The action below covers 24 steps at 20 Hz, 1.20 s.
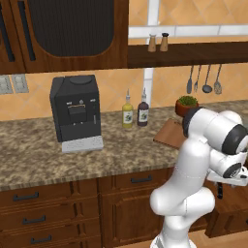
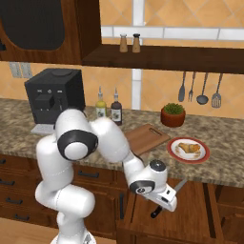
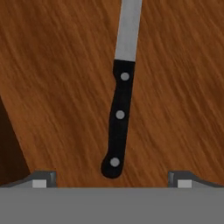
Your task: Pick up the knife from the drawer and place it on the cutting board. Then place the meat from the plate to the cutting board.
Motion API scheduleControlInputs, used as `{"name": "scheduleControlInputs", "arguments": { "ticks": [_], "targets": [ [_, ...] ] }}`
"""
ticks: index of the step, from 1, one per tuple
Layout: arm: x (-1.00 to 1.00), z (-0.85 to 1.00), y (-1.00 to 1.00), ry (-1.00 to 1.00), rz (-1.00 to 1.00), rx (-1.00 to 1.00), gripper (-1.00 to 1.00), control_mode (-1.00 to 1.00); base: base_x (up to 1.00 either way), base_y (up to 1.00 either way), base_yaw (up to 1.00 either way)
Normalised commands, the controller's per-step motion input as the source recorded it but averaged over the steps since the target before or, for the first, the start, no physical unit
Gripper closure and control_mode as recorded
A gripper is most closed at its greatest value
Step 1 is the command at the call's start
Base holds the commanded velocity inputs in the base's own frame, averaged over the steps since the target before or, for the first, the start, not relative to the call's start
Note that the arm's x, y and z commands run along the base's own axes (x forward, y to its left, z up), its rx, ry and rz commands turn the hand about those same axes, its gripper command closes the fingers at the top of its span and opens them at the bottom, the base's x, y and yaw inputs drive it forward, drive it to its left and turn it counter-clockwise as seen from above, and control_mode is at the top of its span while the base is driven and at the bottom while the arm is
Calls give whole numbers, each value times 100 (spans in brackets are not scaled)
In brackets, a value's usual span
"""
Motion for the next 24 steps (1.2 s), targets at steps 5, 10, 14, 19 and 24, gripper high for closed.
{"name": "scheduleControlInputs", "arguments": {
  "ticks": [5, 10, 14, 19, 24],
  "targets": [
    [19, -9, -17, 0, 0, 5, -100, -100, 0, 0, 0],
    [18, -17, -20, 0, 0, 5, -100, -100, 0, 0, 0],
    [22, -24, -12, 0, 0, 2, -100, -100, 0, 0, 0],
    [30, -30, -3, 0, 0, 0, -100, -100, 0, 0, 0],
    [30, -38, -1, 0, 0, 0, -100, -100, 0, 0, 0]
  ]
}}
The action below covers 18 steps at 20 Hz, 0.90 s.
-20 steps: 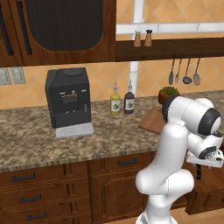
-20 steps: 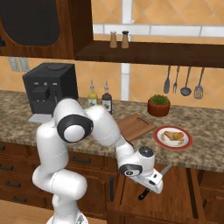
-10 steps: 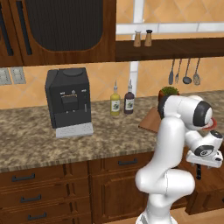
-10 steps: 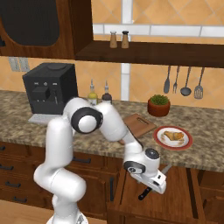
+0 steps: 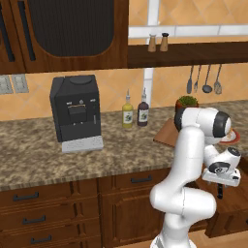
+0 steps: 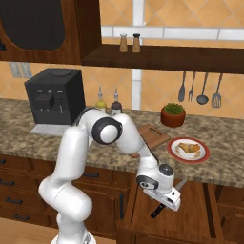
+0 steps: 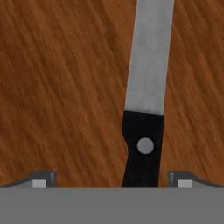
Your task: Pick up the knife from the drawer and place it on the cutting board. Then place the meat from the plate to the cutting board.
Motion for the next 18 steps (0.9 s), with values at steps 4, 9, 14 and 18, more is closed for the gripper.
{"name": "scheduleControlInputs", "arguments": {
  "ticks": [4, 9, 14, 18],
  "targets": [
    [14, -41, -3, 0, 0, 0, -100, -100, 0, 0, 0],
    [1, -44, 0, 0, 0, 0, -100, -100, 0, 0, 0],
    [0, -70, 0, 5, 1, 0, 100, -100, 0, 0, 0],
    [0, -60, 0, 5, 0, 0, 100, -100, 0, 0, 0]
  ]
}}
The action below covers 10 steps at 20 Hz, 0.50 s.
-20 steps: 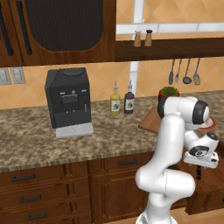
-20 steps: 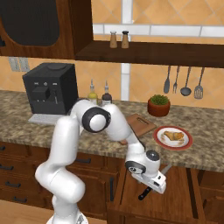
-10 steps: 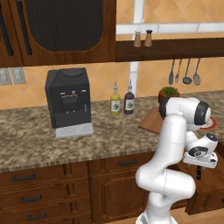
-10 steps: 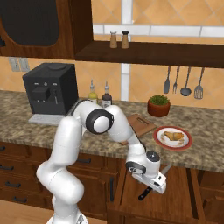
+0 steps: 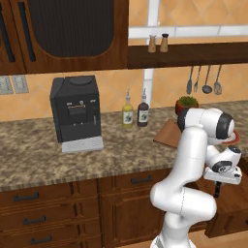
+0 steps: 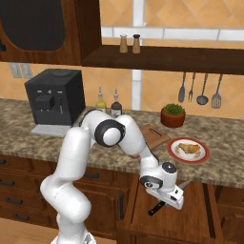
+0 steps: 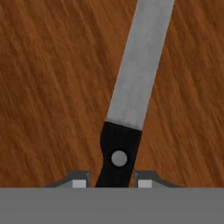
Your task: Pick up the knife from the drawer and place it on the cutting board. Then place the meat from the plate to the cutting board.
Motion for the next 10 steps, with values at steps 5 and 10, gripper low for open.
{"name": "scheduleControlInputs", "arguments": {
  "ticks": [5, 10],
  "targets": [
    [-2, -45, 0, 0, 0, 0, 100, -100, 0, 0, 0],
    [-15, -42, 0, 0, 0, 0, 100, -100, 0, 0, 0]
  ]
}}
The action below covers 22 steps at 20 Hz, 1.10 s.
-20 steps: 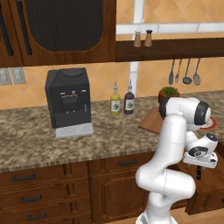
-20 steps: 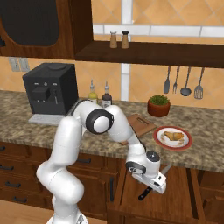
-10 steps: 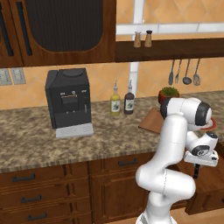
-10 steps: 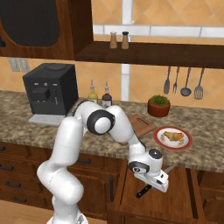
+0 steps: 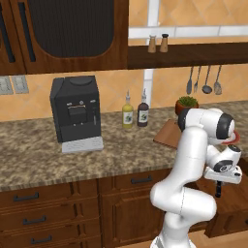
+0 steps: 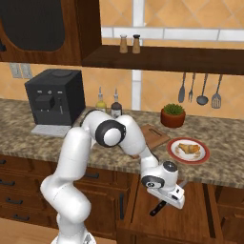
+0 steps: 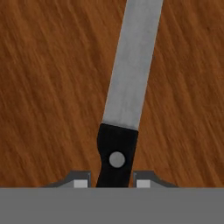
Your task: Pick up the knife from the drawer and place it on the cutting board. Then place the meat from the plate to the cutting board.
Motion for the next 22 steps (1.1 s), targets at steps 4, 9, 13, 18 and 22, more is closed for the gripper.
{"name": "scheduleControlInputs", "arguments": {
  "ticks": [4, 9, 13, 18, 22],
  "targets": [
    [-34, -16, 9, 0, 0, 7, 100, -100, 0, 0, 0],
    [-48, -1, 10, 0, -1, 13, 100, -100, 0, 0, 0],
    [-40, 3, 0, 0, -2, 6, 100, -100, 0, 0, 0],
    [-3, 43, 0, 0, -5, -1, 100, -100, 0, 0, 0],
    [-4, 51, 0, 0, -9, 0, 100, -100, 0, 0, 0]
  ]
}}
